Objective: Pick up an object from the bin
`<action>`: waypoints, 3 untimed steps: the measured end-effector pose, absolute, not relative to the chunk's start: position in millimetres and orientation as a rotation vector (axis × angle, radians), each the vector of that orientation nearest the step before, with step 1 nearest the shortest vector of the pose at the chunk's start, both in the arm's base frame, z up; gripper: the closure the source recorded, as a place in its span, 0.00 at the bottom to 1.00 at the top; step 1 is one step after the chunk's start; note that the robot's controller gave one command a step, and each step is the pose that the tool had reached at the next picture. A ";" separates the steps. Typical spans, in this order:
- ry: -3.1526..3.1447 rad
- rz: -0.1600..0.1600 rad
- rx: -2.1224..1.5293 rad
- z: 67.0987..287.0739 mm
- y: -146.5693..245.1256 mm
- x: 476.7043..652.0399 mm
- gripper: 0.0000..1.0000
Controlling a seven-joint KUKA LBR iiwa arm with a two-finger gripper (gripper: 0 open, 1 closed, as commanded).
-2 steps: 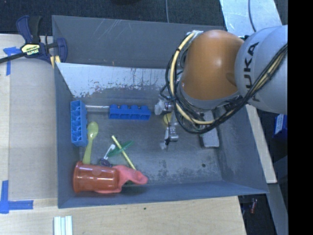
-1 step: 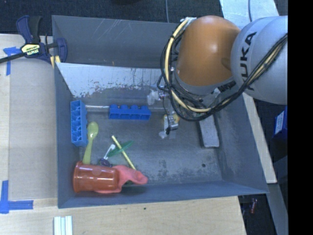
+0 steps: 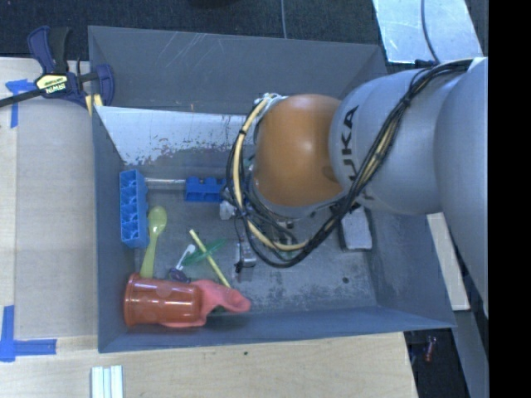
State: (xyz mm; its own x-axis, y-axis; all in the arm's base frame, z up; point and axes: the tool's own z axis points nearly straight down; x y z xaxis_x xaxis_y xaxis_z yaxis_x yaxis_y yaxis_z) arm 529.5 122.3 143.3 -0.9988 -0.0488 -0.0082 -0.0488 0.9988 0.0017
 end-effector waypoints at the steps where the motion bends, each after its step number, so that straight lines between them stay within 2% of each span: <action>1: 3.104 -0.002 -0.369 148.0 90.2 566.0 0.00; 2: 3.103 0.002 -0.460 173.6 111.6 541.8 0.00; 3: 3.128 0.003 -0.031 200.9 103.3 564.8 0.00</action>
Offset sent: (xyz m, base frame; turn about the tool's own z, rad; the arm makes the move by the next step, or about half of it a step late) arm -0.0209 0.0255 0.0580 0.0822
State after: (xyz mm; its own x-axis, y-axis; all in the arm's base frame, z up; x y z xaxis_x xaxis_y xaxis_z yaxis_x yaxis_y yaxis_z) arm 564.8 103.3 200.9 -0.9997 -0.0199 -0.0130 -0.0200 0.9998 0.0017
